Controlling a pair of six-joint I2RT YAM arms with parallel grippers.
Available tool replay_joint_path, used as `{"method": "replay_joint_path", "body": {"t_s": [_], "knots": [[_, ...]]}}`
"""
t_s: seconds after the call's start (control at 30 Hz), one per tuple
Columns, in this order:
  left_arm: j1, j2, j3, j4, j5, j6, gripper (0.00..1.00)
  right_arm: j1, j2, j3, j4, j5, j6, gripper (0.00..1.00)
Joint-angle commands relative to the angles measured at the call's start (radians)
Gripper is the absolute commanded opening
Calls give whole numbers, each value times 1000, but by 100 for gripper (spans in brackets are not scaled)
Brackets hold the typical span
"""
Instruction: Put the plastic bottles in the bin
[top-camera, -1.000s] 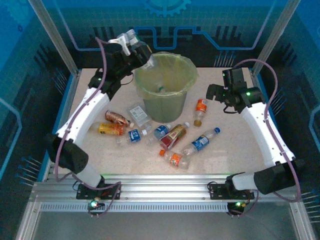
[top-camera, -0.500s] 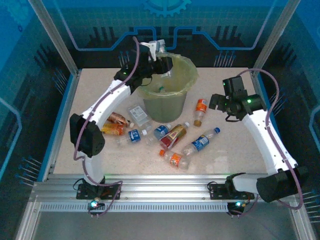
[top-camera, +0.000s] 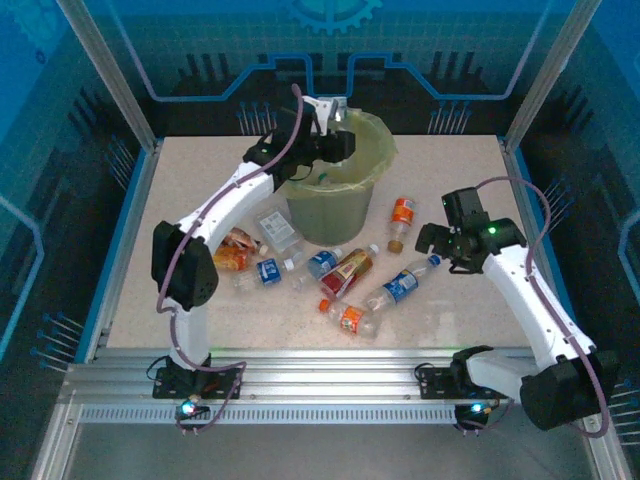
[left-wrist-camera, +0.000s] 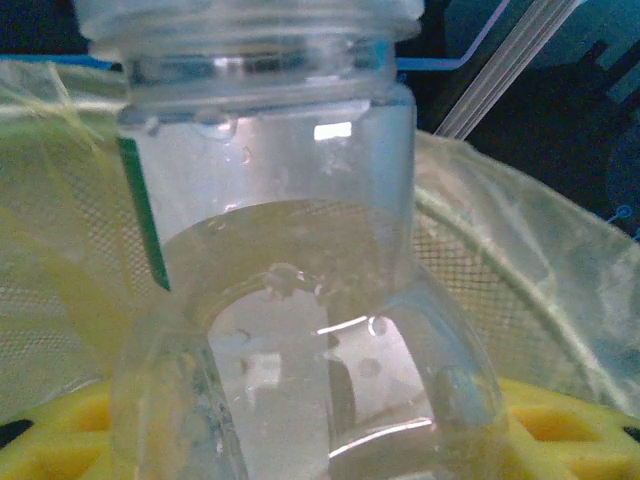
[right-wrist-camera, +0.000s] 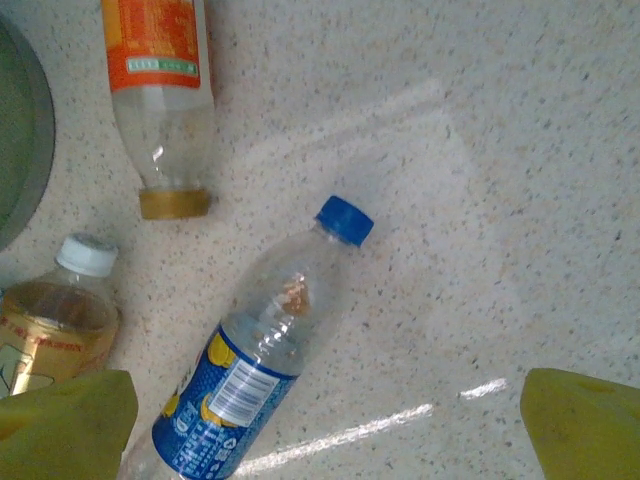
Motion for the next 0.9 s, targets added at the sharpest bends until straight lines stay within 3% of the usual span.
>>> {"method": "replay_joint_path", "body": {"t_s": [0.0, 0.5, 0.77, 0.87], "knots": [[-6, 30, -7, 7, 7, 26, 41, -3, -19, -39, 38, -48, 52, 100], [-6, 73, 42, -25, -13, 21, 76, 8, 33, -105, 130, -115, 58, 99], [-5, 55, 128, -90, -28, 19, 98, 106, 52, -50, 96, -18, 8, 100], [-6, 21, 148, -111, -45, 22, 99, 145, 60, -18, 75, 15, -11, 100]]}}
